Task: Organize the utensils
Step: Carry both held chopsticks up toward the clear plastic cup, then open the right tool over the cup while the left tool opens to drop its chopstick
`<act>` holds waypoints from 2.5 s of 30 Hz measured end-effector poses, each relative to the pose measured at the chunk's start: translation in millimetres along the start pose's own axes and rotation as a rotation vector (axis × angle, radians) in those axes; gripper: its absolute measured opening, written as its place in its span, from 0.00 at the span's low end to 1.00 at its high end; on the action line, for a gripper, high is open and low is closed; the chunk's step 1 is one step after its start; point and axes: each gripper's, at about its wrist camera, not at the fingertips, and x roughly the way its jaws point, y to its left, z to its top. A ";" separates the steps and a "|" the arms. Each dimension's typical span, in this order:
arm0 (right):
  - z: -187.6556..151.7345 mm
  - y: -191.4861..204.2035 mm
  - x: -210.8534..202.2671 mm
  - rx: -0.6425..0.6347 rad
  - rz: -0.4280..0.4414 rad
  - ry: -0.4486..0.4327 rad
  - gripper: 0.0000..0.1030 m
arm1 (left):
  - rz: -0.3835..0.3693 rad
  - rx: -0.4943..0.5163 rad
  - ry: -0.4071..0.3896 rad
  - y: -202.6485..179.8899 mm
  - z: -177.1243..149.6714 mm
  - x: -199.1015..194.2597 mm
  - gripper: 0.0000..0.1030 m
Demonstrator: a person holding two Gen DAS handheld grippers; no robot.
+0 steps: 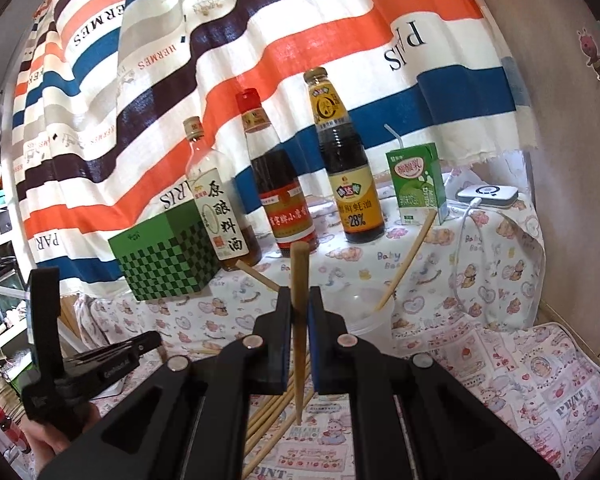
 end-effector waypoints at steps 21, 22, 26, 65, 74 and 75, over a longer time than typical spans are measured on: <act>114.0 -7.6 -12.7 -0.009 -0.092 -0.153 0.07 | -0.571 0.022 0.000 -69.2 93.6 -35.5 0.00; 115.9 -10.4 -6.5 -0.012 -0.107 -0.145 0.07 | -0.575 0.037 -0.019 -75.0 96.0 -36.0 0.00; 114.7 -24.0 14.2 0.001 -0.076 -0.111 0.07 | -0.546 0.080 -0.126 -100.9 101.3 -31.3 0.00; 93.3 -58.5 83.6 0.014 -0.102 0.143 0.45 | -0.402 0.073 -0.185 -93.1 74.1 38.2 0.38; 99.2 -29.1 58.7 -0.046 -0.085 0.064 0.67 | -0.216 0.035 -0.355 -34.1 69.3 -40.9 0.84; 99.7 -21.4 51.9 -0.058 -0.073 0.046 0.71 | -0.195 0.037 -0.377 -27.0 66.8 -50.0 0.86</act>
